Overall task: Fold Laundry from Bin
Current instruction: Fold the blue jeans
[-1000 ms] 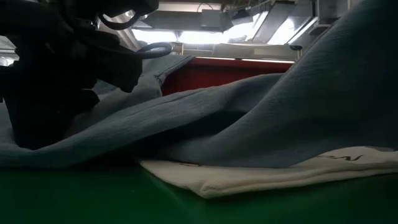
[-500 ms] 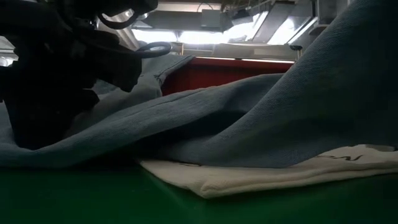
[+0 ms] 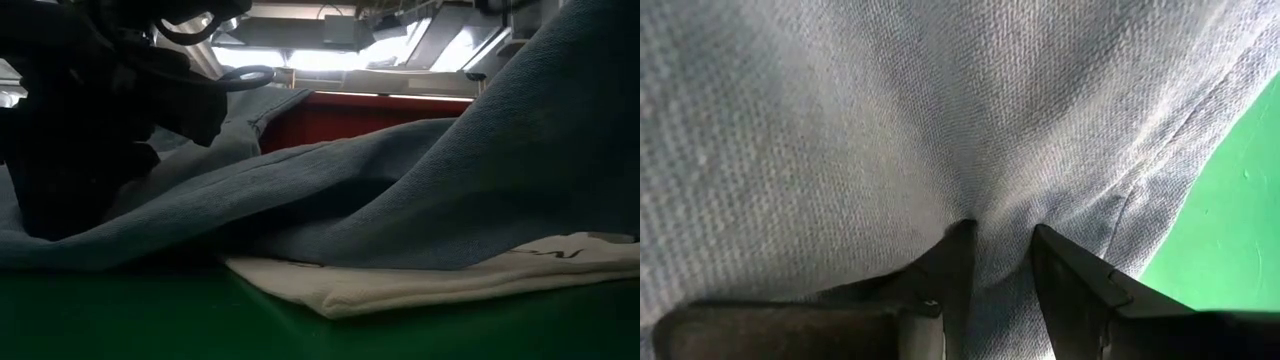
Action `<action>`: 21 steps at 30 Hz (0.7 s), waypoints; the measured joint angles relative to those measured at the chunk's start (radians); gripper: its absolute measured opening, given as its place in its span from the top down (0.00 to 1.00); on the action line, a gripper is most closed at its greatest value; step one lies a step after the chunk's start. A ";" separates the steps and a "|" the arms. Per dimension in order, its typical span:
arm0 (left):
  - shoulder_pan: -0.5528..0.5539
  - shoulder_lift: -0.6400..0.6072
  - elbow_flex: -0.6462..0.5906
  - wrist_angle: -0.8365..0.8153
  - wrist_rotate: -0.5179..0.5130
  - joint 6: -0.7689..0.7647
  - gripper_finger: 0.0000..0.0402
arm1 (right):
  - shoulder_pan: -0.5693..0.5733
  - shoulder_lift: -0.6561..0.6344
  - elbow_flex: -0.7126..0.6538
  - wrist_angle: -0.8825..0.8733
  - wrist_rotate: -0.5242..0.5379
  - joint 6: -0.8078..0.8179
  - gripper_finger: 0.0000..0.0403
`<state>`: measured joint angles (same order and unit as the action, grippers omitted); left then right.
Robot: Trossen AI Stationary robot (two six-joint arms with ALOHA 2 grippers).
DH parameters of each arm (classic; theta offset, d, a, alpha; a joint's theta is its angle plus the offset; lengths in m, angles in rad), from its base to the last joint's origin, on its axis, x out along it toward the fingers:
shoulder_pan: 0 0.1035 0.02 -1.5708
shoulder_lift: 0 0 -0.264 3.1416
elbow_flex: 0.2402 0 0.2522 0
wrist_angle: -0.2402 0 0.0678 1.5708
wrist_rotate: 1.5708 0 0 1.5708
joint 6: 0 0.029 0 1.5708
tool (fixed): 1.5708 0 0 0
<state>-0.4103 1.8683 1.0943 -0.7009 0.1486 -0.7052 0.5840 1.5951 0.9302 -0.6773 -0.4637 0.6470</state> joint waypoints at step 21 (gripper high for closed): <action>0.001 0.000 0.000 0.005 -0.004 -0.002 0.74 | 0.132 0.000 -0.123 0.169 0.145 0.038 0.55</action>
<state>-0.4095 1.8683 1.0943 -0.6958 0.1444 -0.7076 0.7158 1.5951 0.8067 -0.5085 -0.3186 0.6849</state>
